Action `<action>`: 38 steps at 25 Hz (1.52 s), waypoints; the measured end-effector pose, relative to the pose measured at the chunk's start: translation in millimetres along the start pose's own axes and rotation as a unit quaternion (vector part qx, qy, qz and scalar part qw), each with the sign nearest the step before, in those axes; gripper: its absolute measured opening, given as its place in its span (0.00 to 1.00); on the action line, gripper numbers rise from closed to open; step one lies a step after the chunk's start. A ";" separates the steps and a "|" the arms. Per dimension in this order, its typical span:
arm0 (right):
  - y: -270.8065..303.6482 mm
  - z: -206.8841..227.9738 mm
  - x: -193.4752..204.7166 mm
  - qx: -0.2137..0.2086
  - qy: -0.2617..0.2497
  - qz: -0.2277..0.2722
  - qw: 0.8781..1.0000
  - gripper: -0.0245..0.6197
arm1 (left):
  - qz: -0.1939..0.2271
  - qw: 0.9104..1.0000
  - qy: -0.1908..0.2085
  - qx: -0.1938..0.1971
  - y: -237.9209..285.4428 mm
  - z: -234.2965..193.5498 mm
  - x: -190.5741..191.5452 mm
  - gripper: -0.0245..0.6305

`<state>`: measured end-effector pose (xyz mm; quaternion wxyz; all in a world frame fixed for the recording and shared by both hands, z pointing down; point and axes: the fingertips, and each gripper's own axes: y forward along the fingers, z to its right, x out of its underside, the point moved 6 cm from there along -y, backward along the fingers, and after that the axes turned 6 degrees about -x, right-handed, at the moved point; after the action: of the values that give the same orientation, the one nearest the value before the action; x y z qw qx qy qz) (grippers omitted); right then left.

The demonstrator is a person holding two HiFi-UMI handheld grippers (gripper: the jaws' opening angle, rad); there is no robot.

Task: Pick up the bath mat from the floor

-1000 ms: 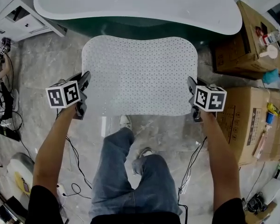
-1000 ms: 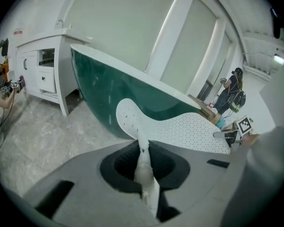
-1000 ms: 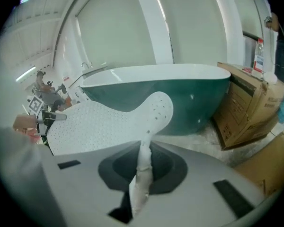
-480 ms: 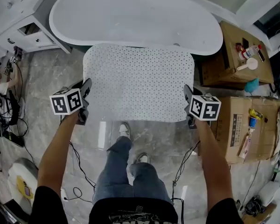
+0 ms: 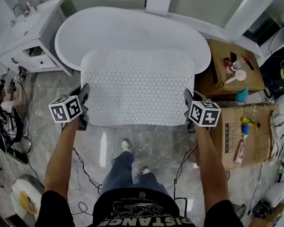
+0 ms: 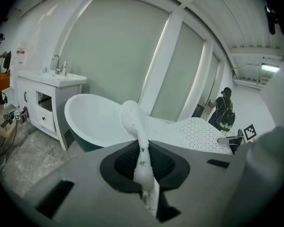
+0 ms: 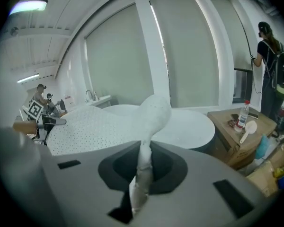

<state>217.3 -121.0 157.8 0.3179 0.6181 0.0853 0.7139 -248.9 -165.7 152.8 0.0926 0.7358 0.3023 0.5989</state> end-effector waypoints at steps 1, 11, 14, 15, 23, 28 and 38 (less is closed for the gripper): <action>-3.6 -2.6 -8.5 0.003 -0.002 0.005 1.000 0.07 | 0.005 1.000 0.004 0.002 -2.5 1.7 -10.3 0.09; -30.4 -30.4 -87.7 0.043 -0.008 0.072 0.996 0.07 | 0.071 0.997 0.020 0.031 -18.6 10.3 -95.0 0.09; -36.4 -39.6 -107.8 0.053 -0.013 0.091 0.994 0.07 | 0.088 0.995 0.017 0.038 -22.2 9.1 -112.3 0.09; -38.4 -42.5 -113.7 0.056 -0.015 0.097 0.994 0.07 | 0.093 0.995 0.014 0.041 -23.4 9.0 -117.2 0.09; -49.4 -59.5 -146.1 0.068 -0.034 0.143 0.987 0.07 | 0.134 0.990 0.030 0.046 -30.9 10.4 -149.9 0.09; -45.6 -61.8 -159.6 0.070 -0.044 0.160 0.984 0.07 | 0.159 0.985 0.060 0.035 -34.1 13.1 -168.2 0.09; -37.0 -50.3 -193.8 0.054 -0.064 0.189 0.978 0.07 | 0.183 0.979 0.093 0.004 -28.5 30.1 -193.1 0.09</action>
<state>189.6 -186.7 -32.8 0.1479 0.6835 -0.0154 0.7147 -249.5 -243.5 -28.8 -0.0506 0.7200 0.1721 0.6704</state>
